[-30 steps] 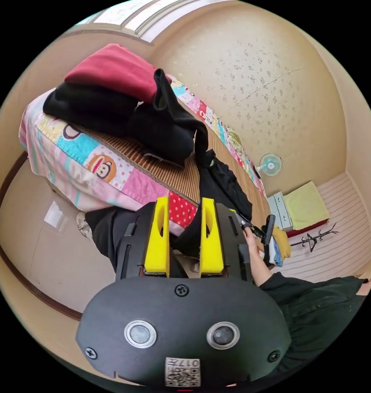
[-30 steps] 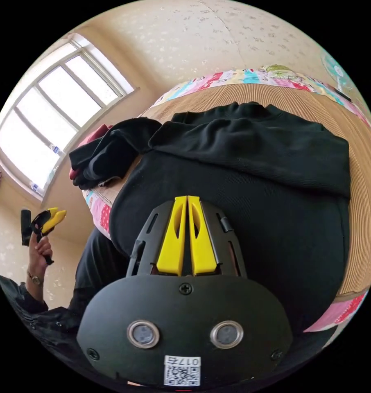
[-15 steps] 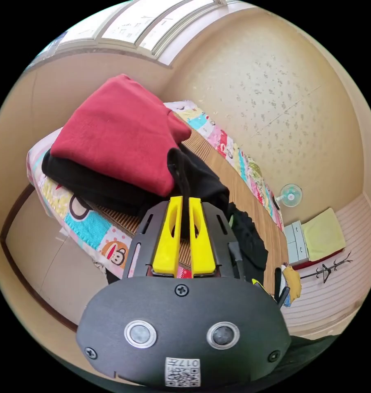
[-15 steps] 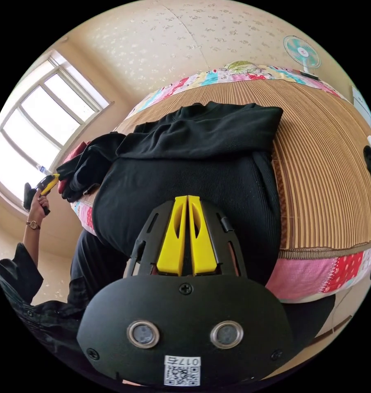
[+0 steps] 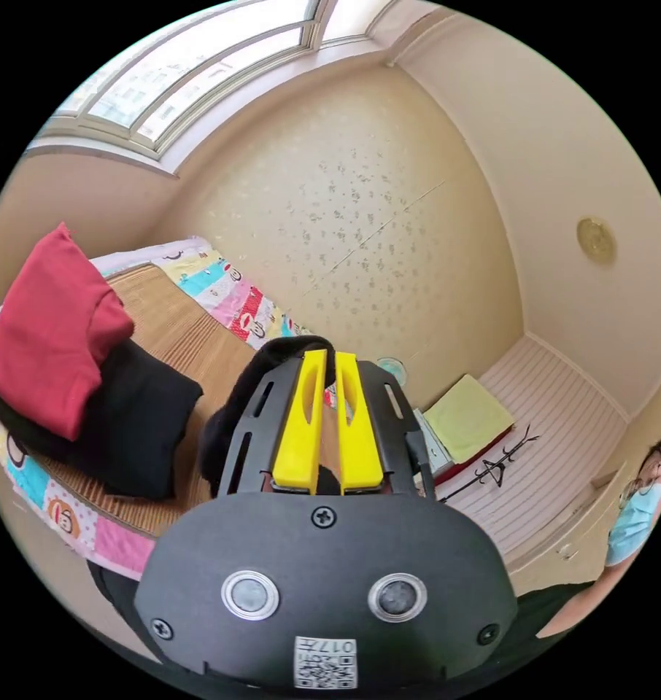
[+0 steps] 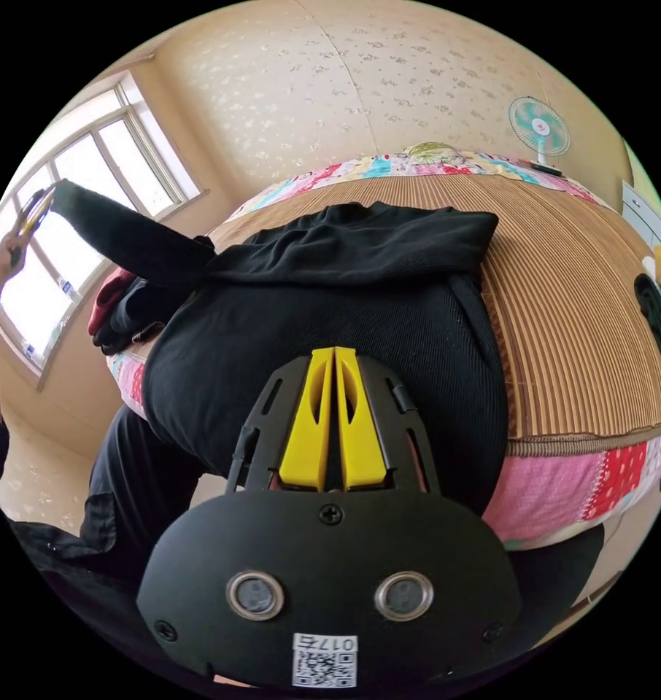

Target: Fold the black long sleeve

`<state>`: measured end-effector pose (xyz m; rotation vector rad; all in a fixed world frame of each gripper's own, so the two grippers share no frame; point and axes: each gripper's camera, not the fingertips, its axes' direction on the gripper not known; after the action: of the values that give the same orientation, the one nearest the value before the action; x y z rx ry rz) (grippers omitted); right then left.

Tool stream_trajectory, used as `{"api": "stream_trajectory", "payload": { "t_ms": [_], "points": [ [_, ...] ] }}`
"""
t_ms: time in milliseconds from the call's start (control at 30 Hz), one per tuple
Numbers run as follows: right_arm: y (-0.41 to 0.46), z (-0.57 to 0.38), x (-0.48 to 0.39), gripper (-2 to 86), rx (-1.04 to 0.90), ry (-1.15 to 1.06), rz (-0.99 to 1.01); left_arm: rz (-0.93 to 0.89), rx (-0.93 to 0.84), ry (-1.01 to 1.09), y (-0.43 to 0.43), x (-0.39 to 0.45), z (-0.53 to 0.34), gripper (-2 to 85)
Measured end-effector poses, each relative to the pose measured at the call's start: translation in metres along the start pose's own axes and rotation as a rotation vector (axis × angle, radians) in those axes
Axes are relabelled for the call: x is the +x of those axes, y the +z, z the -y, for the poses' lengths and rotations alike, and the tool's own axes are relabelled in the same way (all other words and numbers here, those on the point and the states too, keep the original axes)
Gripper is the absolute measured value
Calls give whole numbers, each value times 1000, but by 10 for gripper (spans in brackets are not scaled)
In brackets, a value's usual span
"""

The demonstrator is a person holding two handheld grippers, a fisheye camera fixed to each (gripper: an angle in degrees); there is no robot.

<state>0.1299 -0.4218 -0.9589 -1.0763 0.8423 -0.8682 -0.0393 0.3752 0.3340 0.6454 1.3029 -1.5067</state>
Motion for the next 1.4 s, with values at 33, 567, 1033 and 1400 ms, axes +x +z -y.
{"api": "stream_trajectory", "payload": {
  "t_ms": [33, 567, 1033, 1400],
  "points": [
    [-2, 1, 4, 7, -3, -3, 5, -95, -24, 30, 31, 23, -16, -3],
    [-38, 37, 59, 117, -119, 155, 431, -62, -745, 197, 110, 17, -273, 61],
    [7, 210, -19, 32, -98, 50, 436, 115, -564, -86, 7, -76, -231, 68],
    [-115, 169, 47, 23, 64, -363, 229, 96, -583, -153, 17, -97, -218, 68]
  ]
}}
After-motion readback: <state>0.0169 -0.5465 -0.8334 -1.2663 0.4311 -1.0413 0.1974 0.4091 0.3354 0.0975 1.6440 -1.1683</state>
